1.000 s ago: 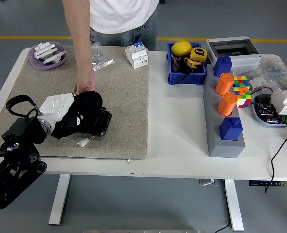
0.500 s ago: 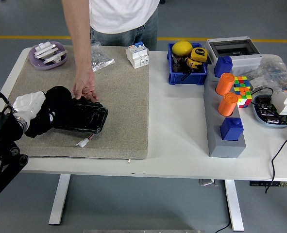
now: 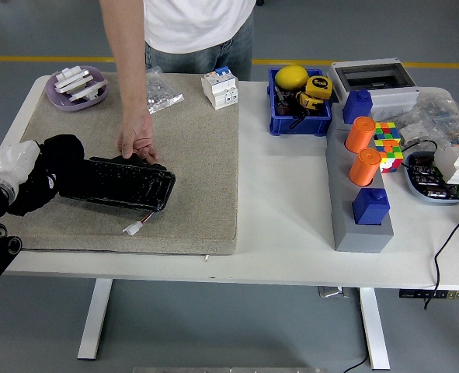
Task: Pick the rag up,wipe the panel,place it on the desk
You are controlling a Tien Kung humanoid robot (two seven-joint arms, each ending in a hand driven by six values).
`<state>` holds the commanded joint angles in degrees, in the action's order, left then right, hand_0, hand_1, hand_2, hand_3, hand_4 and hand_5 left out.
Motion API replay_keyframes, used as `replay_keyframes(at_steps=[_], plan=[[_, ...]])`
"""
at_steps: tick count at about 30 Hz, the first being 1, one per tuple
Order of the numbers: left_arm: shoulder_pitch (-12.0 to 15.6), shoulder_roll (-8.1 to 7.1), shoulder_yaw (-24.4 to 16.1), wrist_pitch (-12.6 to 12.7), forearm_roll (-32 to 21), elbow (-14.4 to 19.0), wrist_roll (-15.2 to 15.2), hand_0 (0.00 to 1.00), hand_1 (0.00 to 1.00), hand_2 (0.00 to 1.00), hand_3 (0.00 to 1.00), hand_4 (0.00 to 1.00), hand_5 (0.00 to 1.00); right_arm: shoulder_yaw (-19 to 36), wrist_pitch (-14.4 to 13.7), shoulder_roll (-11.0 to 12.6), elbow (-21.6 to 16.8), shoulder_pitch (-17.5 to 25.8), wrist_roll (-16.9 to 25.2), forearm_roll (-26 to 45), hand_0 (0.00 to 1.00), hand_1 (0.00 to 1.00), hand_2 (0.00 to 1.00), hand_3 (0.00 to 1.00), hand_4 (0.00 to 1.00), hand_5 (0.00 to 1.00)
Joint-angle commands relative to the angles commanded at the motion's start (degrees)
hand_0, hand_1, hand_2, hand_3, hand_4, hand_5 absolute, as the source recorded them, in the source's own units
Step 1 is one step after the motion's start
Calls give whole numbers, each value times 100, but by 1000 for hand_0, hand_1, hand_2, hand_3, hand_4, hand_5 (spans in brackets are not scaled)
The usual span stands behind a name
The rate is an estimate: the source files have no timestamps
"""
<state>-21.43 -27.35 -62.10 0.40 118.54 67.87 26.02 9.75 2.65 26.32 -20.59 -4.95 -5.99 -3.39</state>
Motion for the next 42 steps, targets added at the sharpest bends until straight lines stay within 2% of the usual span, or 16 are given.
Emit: replay_keyframes(at_steps=[6, 13, 20, 27, 36, 42], plan=[[26, -20, 2, -10, 49, 65, 16, 251, 224, 533, 484, 330, 2, -4, 1, -2, -4, 3, -1, -20, 738, 690, 696, 677, 998, 539], [96, -33, 147, -60, 89, 515, 95, 251, 225, 533, 485, 333, 2, -8, 2, -3, -2, 8, -2, -26, 739, 689, 696, 678, 998, 541], [79, -39, 490, -128, 114, 1001, 187, 251, 225, 532, 484, 331, 2, 0, 3, 3, -2, 1, 0, -26, 739, 689, 696, 680, 998, 544], [-10, -34, 929, -154, 78, 1267, 252, 251, 225, 532, 484, 332, 2, 3, 6, 7, 2, -3, -1, -3, 738, 689, 693, 682, 998, 543], [-167, 56, 1483, -201, -64, 1544, 340, 249, 226, 533, 485, 336, 2, -27, 10, 18, -5, -16, -5, 51, 739, 688, 694, 681, 998, 546], [-291, 196, 1745, -249, -107, 1744, 401, 250, 224, 533, 485, 336, 2, -4, 15, 24, -8, -11, -4, 236, 739, 687, 694, 682, 998, 550]])
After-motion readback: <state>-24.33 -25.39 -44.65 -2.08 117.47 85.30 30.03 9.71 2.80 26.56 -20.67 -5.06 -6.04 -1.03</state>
